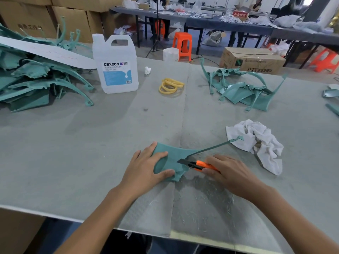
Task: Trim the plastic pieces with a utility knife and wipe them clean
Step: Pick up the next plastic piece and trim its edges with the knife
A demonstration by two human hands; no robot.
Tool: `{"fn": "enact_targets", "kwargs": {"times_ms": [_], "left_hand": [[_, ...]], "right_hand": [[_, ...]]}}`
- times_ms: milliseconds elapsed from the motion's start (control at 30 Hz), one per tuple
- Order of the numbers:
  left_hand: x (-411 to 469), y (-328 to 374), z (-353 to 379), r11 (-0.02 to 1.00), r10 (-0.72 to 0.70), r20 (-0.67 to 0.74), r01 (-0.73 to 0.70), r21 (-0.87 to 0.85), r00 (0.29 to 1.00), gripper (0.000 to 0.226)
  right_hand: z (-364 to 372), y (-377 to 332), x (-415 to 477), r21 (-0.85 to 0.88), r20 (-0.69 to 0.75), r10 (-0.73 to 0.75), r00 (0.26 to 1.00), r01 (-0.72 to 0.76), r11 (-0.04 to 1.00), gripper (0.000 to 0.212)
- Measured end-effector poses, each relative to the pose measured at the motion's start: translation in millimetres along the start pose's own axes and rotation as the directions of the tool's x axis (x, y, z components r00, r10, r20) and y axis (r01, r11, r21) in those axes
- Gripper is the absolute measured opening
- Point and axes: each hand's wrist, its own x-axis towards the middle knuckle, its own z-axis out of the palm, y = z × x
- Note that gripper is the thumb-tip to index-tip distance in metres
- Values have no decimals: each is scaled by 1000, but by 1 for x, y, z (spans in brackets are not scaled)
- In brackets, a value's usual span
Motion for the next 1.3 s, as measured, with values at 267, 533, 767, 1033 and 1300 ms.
{"fn": "enact_targets", "kwargs": {"times_ms": [267,533,767,1033,1300], "left_hand": [[-11,2,-12,992,67,46,-71,102,997,112],[-10,1,-13,995,-10,-10,11,98,1000,116],[5,0,-4,994,-56,-80,63,92,995,108],[5,-2,-1,992,-58,-83,67,105,995,107],[6,-1,-1,992,-74,-69,81,101,995,108]], "right_hand": [[5,2,-4,133,-98,171,980,-157,979,30],[10,-1,-15,240,-165,194,967,-151,959,24],[10,-10,-7,72,-65,115,991,-110,991,28],[10,-12,-5,32,-54,118,992,-116,993,35],[9,-16,2,46,-132,205,970,-201,979,30]]}}
